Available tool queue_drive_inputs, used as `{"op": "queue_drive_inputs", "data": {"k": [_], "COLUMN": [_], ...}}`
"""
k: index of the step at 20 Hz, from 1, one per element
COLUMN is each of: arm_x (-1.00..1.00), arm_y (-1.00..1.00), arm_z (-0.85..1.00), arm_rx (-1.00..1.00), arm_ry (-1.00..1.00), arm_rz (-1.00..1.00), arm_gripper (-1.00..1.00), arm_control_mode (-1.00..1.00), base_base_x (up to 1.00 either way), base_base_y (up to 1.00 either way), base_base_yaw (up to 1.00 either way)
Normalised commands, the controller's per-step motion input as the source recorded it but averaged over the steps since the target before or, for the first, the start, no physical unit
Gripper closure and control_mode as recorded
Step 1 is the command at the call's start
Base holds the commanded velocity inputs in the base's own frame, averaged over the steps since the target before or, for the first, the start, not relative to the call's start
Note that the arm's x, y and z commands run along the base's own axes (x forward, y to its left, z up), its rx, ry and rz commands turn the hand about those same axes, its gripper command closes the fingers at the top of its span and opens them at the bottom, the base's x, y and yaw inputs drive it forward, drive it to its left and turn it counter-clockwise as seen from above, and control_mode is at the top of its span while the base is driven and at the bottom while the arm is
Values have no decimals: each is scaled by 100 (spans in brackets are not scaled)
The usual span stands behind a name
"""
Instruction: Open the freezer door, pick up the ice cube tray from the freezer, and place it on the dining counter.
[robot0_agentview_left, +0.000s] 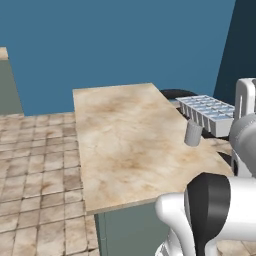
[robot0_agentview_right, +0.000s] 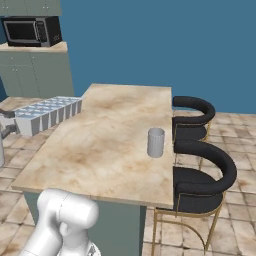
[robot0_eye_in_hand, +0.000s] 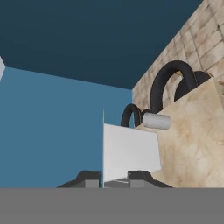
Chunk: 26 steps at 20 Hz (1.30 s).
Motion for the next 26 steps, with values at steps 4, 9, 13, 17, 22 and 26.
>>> {"op": "queue_drive_inputs", "data": {"k": [4,9,13,17,22,26], "arm_x": [10,12,23,32,48,62], "arm_y": [14,28,28,21,2,0], "arm_z": [-4,-8,-21,-23,-32,-41], "arm_rx": [0,0,0,0,0,0], "arm_ry": [8,16,11,5,0,0], "arm_rz": [-4,-7,-8,-9,-3,0], "arm_gripper": [100,100,100,100,100,100], "arm_control_mode": [-100,-100,-100,-100,-100,-100], "base_base_x": [0,0,0,0,0,0], "base_base_y": [0,0,0,0,0,0], "base_base_yaw": [0,0,0,0,0,0]}}
